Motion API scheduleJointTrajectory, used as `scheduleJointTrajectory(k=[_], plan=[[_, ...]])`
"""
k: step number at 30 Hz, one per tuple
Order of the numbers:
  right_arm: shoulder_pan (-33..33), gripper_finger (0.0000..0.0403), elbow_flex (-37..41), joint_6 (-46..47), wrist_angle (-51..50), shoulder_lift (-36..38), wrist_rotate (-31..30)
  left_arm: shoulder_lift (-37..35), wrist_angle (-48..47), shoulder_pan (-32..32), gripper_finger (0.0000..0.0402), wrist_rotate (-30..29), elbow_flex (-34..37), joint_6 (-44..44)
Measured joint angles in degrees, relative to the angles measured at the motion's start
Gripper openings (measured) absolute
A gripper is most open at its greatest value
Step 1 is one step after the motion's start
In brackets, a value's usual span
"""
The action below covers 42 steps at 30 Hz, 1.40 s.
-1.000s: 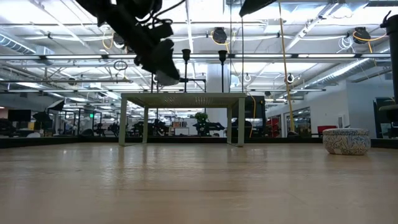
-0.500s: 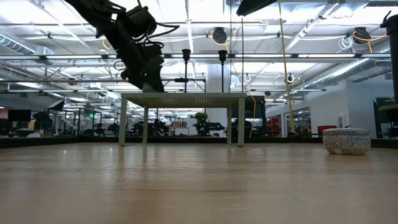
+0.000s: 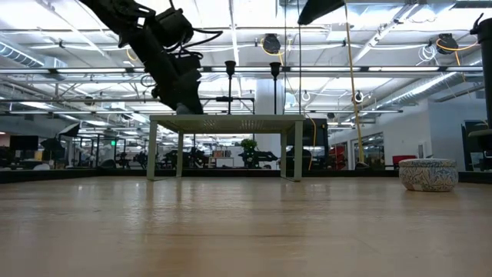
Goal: Pick & Place candle stick holders
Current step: Put the blue and white candle jar on the shelf, then put the blue and orange candle jar on the shelf
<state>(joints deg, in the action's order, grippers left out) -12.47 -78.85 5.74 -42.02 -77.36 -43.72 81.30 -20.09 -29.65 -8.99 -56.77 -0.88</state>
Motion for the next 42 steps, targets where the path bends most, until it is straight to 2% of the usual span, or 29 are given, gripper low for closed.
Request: scheduleJointTrajectory(k=[5, 8, 14, 18, 23, 28, 36, 42], plan=[[-0.02, 0.0233, 2.66, 5.64, -2.33, 0.07, 7.7, -2.23, -1.0, 0.34, 0.0393, -0.02, 0.02, -1.87], [-0.04, 0.0233, 6.62, 9.43, -2.05, -0.02, 8.05, -4.93, -1.24, 0.96, 0.0393, 0.0, 0.04, -2.03], [-0.02, 0.0233, 15.88, 15.73, 0.63, -0.02, 8.3, -10.7, -1.08, 3.51, 0.038, 0.0, 0.02, -1.95], [-0.02, 0.0233, 19.32, 22.52, 0.53, 0.02, 10.24, -14.3, -0.73, 5.83, 0.0369, 0.09, 0.02, -1.91], [-0.31, 0.0233, 21.06, 28.91, -0.88, 0.07, 15.6, -17.3, -0.79, 9.2, 0.0353, 0.11, 0.02, -1.82], [-1.8, 0.0233, 24.44, 30.65, -1.8, 0.06, 19.8, -18.12, -0.88, 12.39, 0.0336, 0.18, 0.02, -1.84], [-5.54, 0.0233, 27.06, 37.34, -6.67, 1.7, 19.74, -17.53, -0.9, 15.52, 0.0311, 0.11, 0.02, -1.85], [-11.27, 0.0233, 33.17, 43.44, -6.96, 8.58, 17.15, -17.55, -0.68, 15.63, 0.0296, -0.02, 0.02, -1.39]])
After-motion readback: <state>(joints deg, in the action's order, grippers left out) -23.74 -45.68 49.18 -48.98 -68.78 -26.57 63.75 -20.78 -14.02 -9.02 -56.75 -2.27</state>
